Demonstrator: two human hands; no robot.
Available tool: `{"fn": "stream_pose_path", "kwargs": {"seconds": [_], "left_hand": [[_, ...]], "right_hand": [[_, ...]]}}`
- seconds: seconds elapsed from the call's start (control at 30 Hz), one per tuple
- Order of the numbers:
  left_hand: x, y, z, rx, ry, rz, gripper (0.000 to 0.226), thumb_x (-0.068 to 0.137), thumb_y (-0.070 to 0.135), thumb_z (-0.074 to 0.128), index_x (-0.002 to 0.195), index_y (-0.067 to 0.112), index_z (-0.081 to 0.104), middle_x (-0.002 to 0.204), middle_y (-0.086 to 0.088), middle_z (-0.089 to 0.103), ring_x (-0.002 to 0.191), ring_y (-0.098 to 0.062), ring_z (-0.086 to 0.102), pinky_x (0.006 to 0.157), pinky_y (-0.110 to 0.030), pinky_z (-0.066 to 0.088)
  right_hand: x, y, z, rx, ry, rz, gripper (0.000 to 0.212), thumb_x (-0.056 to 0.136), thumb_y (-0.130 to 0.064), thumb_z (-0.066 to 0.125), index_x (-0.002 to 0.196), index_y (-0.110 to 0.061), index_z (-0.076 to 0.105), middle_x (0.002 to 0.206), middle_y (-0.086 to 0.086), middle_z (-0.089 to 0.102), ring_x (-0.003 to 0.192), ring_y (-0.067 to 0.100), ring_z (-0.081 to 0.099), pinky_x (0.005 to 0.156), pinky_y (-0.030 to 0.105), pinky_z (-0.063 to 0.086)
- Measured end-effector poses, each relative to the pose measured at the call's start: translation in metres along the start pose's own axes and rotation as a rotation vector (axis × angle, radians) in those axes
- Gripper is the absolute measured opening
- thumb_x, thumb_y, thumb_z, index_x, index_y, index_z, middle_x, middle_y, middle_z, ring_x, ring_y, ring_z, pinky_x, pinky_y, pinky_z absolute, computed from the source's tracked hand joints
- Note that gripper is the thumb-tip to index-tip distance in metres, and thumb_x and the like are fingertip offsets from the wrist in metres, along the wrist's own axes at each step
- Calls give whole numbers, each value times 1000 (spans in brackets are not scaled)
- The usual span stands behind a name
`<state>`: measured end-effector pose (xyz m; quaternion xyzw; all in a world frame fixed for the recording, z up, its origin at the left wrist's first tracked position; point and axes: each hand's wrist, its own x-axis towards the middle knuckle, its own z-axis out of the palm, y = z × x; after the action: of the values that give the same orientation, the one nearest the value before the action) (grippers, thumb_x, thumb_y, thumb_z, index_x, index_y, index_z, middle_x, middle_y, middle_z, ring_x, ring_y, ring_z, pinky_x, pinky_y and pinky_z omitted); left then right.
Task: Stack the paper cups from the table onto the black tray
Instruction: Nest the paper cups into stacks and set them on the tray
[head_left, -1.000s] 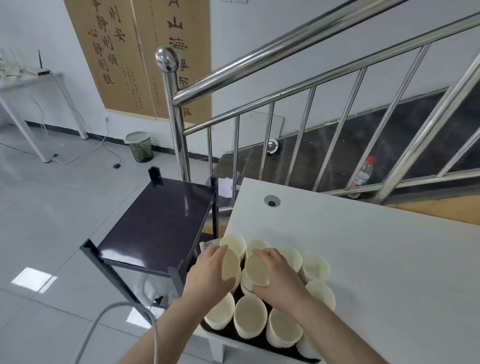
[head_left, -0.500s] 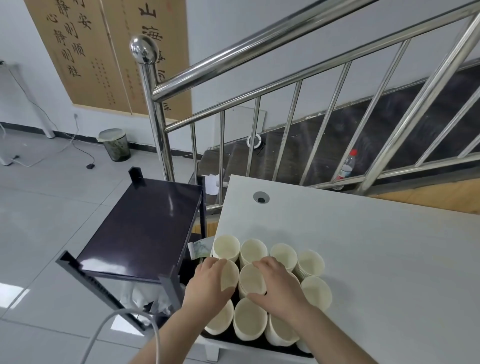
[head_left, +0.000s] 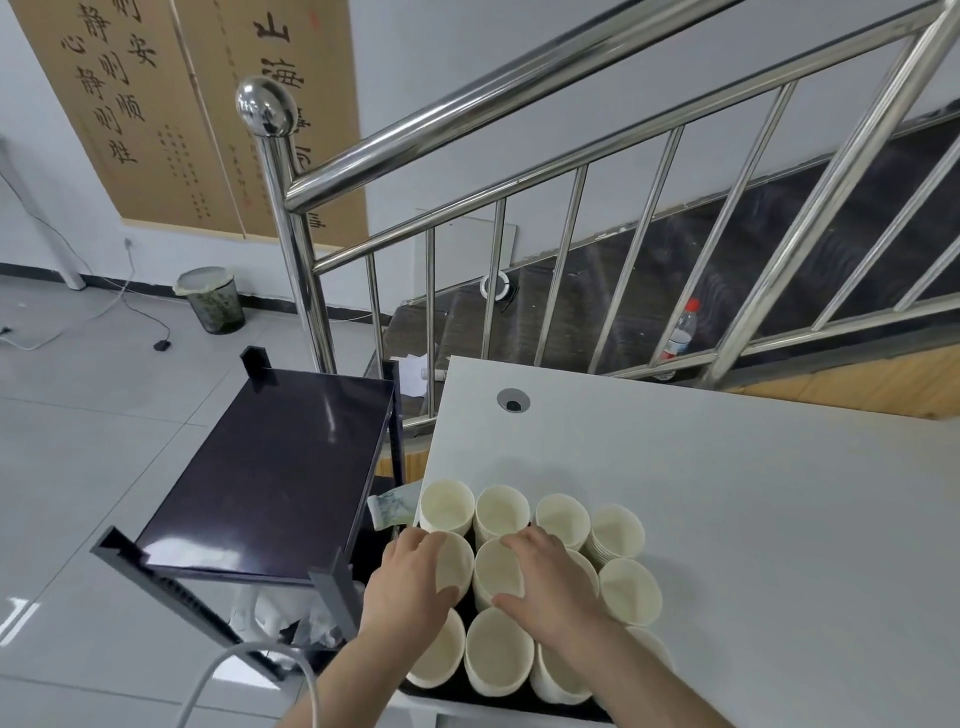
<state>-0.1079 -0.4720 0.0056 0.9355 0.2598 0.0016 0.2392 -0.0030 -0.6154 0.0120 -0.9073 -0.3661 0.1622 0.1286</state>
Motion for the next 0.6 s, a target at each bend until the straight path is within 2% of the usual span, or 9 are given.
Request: {"fn": "stream_pose_path", "kwargs": {"seconds": [0.23, 0.43, 0.6], "left_hand": [[-2, 17, -4, 21, 64, 61, 55, 91, 39, 54, 141, 32, 34, 148, 9, 28, 137, -15, 27, 100, -27, 41], [2, 61, 0, 11, 71, 165, 53, 91, 37, 53, 140, 32, 35, 146, 11, 30, 134, -13, 31, 96, -24, 41], [-6, 121, 22, -13, 30, 254, 52, 89, 36, 56, 138, 32, 40, 142, 12, 34, 130, -15, 37, 95, -26, 42]], "right_hand": [[-7, 6, -13, 12, 36, -30, 62, 85, -38, 63, 140, -24, 39, 141, -9, 36, 130, 13, 35, 93, 29, 45], [-28, 38, -42, 28, 119, 10, 54, 87, -21, 57, 139, -26, 41, 140, -12, 35, 130, 9, 34, 86, 26, 47], [-68, 94, -64, 20, 164, 59, 55, 89, -22, 56, 141, -27, 38, 140, -12, 33, 129, 9, 33, 86, 25, 47]]}}
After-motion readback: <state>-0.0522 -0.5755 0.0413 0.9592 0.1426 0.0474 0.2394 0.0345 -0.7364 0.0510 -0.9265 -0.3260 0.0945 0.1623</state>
